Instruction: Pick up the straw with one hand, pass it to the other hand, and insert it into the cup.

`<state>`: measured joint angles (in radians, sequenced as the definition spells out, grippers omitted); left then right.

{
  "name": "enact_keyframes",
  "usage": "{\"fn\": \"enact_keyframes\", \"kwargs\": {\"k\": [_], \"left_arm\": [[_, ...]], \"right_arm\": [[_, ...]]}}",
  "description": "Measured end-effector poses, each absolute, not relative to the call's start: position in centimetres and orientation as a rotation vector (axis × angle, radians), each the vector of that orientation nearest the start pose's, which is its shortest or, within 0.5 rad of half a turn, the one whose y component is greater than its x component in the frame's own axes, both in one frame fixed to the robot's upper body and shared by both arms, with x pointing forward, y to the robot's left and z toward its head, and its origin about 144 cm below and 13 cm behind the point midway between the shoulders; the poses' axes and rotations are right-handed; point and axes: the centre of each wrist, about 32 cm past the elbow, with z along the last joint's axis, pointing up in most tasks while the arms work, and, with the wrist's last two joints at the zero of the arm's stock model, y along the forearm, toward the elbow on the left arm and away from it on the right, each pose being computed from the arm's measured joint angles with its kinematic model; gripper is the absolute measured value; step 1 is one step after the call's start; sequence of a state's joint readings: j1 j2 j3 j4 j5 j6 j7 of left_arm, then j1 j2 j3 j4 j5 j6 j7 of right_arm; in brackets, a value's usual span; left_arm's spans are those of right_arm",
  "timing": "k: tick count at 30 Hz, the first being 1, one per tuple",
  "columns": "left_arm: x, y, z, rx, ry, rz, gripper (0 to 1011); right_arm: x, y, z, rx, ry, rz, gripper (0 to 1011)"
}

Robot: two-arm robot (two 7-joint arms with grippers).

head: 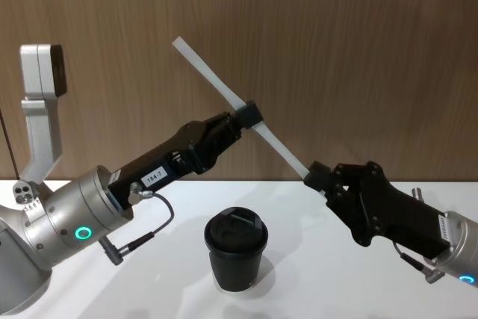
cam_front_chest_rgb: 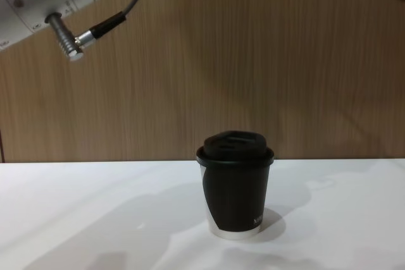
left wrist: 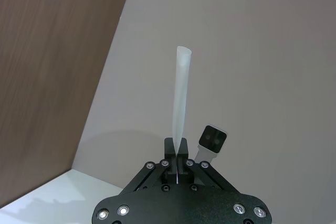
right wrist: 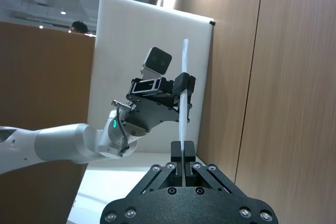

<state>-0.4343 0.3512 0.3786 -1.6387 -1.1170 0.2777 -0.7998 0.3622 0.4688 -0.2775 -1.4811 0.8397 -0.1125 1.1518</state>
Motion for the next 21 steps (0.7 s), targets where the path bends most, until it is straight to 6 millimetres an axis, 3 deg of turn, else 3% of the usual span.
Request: {"fn": "enact_keyframes", "kwargs": {"k": [8,21], "left_arm": [[53.49,20.70,129.33,-0.528,0.280,0.168,12],[53.45,20.71,129.36,-0.528,0.275,0.171,12]], "right_arm": [[54.23,-29.60,124.26,0.372,-0.154,-0.204,213],[54.23,-29.59,124.26,0.372,-0.154,-0.204,649]]}}
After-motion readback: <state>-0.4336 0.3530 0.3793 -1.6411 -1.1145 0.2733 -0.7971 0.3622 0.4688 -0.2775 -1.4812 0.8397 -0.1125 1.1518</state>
